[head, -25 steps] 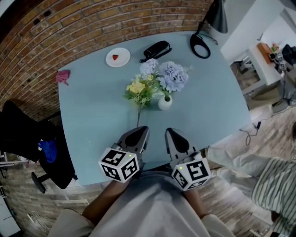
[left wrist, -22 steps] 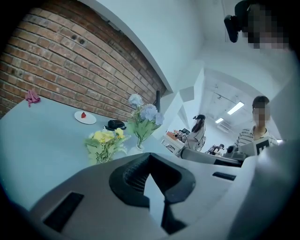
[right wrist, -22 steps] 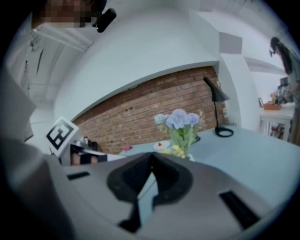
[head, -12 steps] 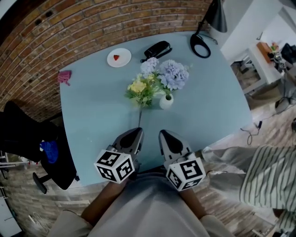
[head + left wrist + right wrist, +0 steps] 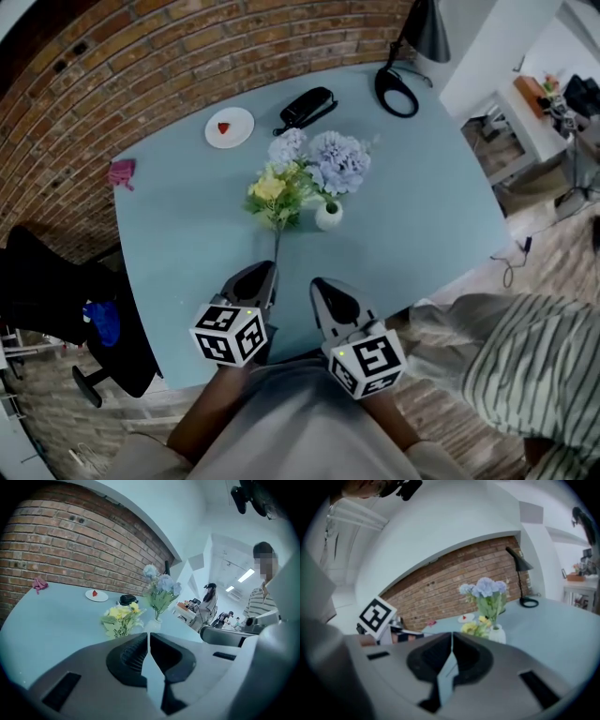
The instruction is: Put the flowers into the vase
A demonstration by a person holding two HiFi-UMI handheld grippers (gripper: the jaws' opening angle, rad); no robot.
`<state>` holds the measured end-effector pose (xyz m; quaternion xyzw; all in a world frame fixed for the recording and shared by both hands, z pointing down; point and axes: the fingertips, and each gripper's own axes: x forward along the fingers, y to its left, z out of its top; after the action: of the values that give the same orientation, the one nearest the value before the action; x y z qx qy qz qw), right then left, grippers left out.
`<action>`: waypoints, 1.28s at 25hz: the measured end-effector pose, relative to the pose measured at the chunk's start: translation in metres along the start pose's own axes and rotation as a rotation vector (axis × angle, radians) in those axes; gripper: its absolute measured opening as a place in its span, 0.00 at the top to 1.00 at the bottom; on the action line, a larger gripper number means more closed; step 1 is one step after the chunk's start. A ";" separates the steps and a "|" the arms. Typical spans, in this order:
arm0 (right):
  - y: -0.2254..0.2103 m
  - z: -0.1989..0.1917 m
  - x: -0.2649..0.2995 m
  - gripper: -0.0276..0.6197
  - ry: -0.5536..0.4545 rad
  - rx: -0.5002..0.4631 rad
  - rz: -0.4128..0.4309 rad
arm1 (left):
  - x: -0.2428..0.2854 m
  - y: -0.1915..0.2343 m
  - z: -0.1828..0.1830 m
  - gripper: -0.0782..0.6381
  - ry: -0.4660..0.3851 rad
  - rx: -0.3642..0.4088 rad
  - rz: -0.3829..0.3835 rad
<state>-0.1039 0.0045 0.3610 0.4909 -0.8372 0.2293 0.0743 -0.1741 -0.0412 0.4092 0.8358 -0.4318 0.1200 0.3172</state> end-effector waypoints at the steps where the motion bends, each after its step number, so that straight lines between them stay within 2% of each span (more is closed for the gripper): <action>1: -0.002 -0.001 -0.001 0.92 0.005 0.002 0.000 | 0.005 0.002 -0.001 0.87 0.016 0.000 0.008; 6: -0.016 -0.001 0.002 0.92 0.025 0.015 0.001 | 0.029 0.016 0.001 0.86 0.056 -0.001 0.059; 12: -0.036 -0.001 0.005 0.92 0.043 0.038 -0.001 | 0.061 0.032 -0.010 0.75 0.134 -0.020 0.118; 17: -0.054 -0.002 0.009 0.92 0.058 0.059 0.002 | 0.080 0.051 -0.016 0.70 0.194 -0.042 0.167; 32: -0.087 -0.013 0.024 0.92 0.106 0.148 0.051 | 0.116 0.080 -0.046 0.65 0.393 -0.087 0.230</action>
<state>-0.0433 -0.0441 0.4082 0.4608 -0.8252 0.3178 0.0761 -0.1644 -0.1210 0.5339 0.7271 -0.4590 0.2970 0.4153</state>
